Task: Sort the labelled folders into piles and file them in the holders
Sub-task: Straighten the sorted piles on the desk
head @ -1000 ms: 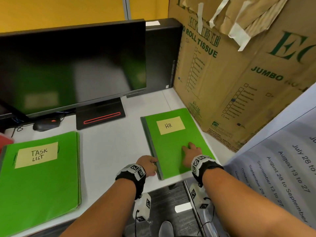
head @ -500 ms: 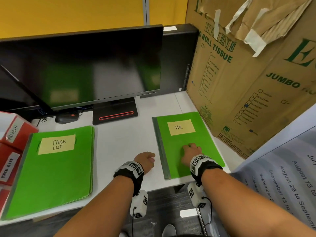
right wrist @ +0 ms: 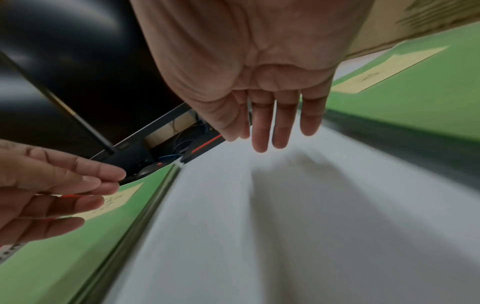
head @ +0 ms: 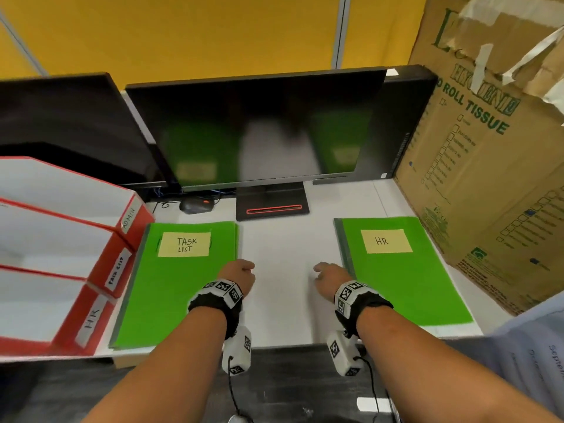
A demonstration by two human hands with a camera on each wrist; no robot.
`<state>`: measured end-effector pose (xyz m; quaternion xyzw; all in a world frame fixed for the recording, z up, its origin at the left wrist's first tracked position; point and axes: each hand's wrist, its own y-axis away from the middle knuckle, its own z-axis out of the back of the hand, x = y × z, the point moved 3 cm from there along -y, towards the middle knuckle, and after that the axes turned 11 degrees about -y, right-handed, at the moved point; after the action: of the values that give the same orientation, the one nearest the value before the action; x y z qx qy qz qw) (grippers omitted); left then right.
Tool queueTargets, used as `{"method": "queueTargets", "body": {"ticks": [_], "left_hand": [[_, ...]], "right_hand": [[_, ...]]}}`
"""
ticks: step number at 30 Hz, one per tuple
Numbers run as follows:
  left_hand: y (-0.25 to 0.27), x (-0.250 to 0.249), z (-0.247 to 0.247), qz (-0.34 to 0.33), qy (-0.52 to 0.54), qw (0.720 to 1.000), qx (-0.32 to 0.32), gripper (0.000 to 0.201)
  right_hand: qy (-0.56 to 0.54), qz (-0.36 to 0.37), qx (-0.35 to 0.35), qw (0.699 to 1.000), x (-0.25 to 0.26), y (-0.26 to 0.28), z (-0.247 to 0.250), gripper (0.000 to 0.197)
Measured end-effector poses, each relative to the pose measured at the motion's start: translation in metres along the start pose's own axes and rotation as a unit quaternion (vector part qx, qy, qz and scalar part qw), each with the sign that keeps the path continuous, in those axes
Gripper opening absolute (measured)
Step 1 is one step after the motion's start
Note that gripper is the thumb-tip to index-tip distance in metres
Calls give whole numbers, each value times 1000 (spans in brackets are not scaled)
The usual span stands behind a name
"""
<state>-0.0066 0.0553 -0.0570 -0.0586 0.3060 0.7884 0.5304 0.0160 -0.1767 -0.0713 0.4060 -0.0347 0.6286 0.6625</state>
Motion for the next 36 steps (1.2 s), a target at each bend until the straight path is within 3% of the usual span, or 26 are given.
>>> {"method": "queueTargets", "body": {"ticks": [11, 16, 19, 26, 33, 36], "left_hand": [[-20, 127, 76, 76, -46, 996, -24, 39], [-24, 175, 100, 173, -135, 972, -89, 60], [-25, 194, 103, 200, -133, 967, -81, 58], [-38, 202, 101, 168, -66, 978, -100, 48], [-40, 185, 100, 121, -19, 989, -84, 38], [-36, 159, 88, 93, 42, 993, -66, 33]], "right_hand": [[-21, 73, -4, 997, 105, -9, -91, 35], [-26, 57, -7, 998, 132, -17, -121, 39], [-22, 33, 2, 999, 140, -21, -137, 32], [-4, -4, 9, 1000, 141, -22, -149, 40], [-80, -49, -39, 995, 122, -17, -120, 57], [-86, -63, -58, 993, 109, -15, -101, 51]]}}
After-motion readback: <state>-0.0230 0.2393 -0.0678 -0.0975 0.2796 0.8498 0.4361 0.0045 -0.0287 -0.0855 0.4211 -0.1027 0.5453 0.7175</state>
